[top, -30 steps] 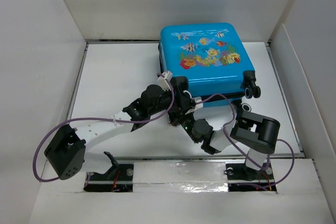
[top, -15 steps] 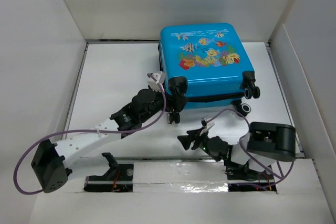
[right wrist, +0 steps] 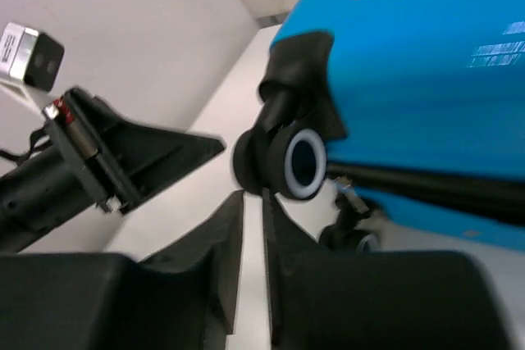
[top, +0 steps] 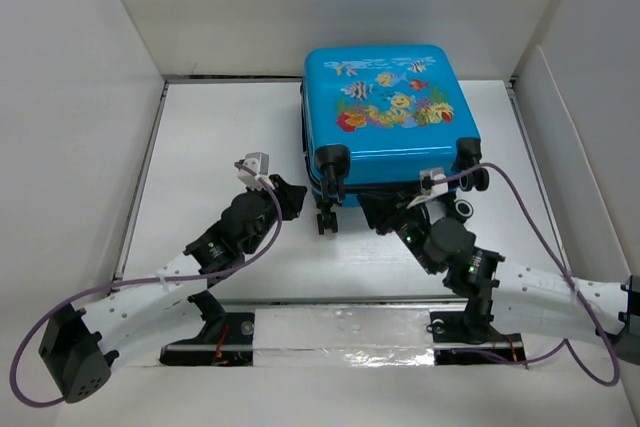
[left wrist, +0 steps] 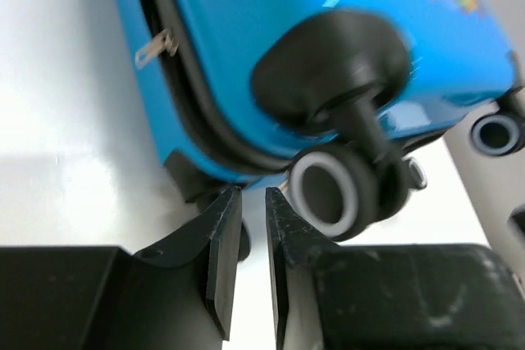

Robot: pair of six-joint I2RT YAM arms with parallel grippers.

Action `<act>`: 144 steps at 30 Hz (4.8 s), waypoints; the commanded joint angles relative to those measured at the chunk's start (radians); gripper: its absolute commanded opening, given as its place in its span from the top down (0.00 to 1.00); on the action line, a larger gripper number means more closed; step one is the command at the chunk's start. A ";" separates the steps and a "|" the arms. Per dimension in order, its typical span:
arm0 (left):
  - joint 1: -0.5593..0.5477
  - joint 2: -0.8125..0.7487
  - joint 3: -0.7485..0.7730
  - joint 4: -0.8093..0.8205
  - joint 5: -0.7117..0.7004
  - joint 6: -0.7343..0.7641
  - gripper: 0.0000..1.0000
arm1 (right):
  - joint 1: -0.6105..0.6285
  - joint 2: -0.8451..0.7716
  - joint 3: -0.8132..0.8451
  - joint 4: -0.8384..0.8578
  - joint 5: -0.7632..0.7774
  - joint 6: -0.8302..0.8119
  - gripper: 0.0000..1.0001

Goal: Pack the luggage

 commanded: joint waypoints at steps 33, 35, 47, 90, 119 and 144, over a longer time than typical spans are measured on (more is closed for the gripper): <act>0.050 0.312 0.013 0.477 0.529 -0.145 0.93 | -0.390 0.034 0.053 -0.013 -0.571 0.165 0.01; 0.050 0.325 0.010 0.513 0.553 -0.155 0.93 | -0.399 0.045 0.047 -0.001 -0.570 0.197 0.00; 0.050 0.337 0.016 0.516 0.556 -0.152 0.94 | -0.419 0.178 0.103 0.098 -0.712 0.195 0.00; 0.050 0.328 0.003 0.447 0.445 -0.060 0.95 | -0.356 0.407 0.341 -0.160 -0.496 0.155 0.45; -0.146 0.497 -0.092 0.684 -0.098 0.032 0.73 | -0.329 0.430 0.448 -0.203 -0.528 0.129 1.00; -0.250 0.670 0.042 0.717 -0.440 0.015 0.64 | -0.329 0.431 0.433 -0.143 -0.628 0.136 1.00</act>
